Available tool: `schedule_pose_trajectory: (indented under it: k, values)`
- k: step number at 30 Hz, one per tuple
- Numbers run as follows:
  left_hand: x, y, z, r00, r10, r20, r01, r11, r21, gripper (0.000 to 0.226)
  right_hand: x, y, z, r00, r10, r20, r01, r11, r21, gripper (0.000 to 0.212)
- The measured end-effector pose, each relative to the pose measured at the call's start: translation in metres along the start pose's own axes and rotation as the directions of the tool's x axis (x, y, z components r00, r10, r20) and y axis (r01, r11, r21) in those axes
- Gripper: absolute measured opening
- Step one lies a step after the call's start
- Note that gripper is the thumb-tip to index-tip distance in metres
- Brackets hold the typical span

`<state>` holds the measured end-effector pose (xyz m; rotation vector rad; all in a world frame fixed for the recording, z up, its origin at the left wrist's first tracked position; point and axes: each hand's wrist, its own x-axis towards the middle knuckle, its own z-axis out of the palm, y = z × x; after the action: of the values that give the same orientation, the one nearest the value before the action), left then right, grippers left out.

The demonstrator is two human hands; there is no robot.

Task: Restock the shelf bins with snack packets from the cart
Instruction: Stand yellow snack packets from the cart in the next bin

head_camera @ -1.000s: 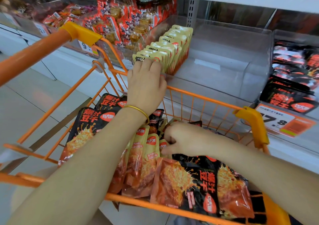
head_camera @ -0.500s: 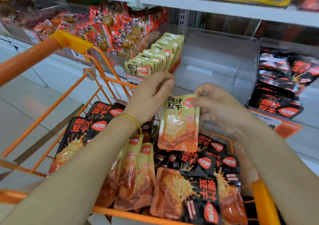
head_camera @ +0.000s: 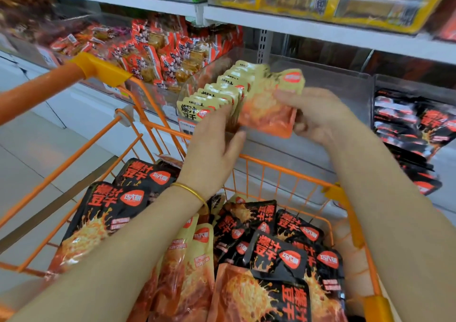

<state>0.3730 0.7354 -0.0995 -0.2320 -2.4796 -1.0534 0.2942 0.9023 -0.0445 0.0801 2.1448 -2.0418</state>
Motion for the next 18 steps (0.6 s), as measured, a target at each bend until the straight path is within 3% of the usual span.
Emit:
schedule_pose_trajectory:
  k: [2,5,6,9,16,18]
  values:
    - [-0.002,-0.010,0.003,0.995,0.077,0.063,-0.092,0.947,0.307,0.053,0.041,0.001,0.000,0.985,0.025,-0.172,-0.009,0.996,0.090,0.023]
    - [-0.005,-0.015,0.011,0.985,0.040,0.170,-0.121,0.859,0.497,0.057,0.099,0.023,-0.002,0.963,0.040,-0.268,-0.058,0.997,-0.060,0.021]
    - [-0.007,-0.015,0.014,0.983,0.031,0.181,-0.124,0.840,0.528,0.057,0.116,0.032,-0.004,0.954,0.017,-0.299,-0.069,0.984,-0.164,0.014]
    - [-0.010,-0.015,0.019,0.983,0.041,0.180,-0.141,0.797,0.588,0.054,0.148,0.051,-0.011,0.892,-0.121,-0.436,-0.113,0.874,-0.473,0.036]
    - [-0.010,-0.016,0.022,0.984,0.055,0.167,-0.147,0.780,0.608,0.053,0.175,0.056,-0.007,0.888,-0.245,-0.389,-0.100,0.724,-0.683,0.034]
    - [-0.011,-0.016,0.023,0.985,0.065,0.159,-0.150,0.774,0.615,0.053,0.181,0.057,-0.006,0.892,-0.237,-0.384,-0.097,0.730,-0.676,0.033]
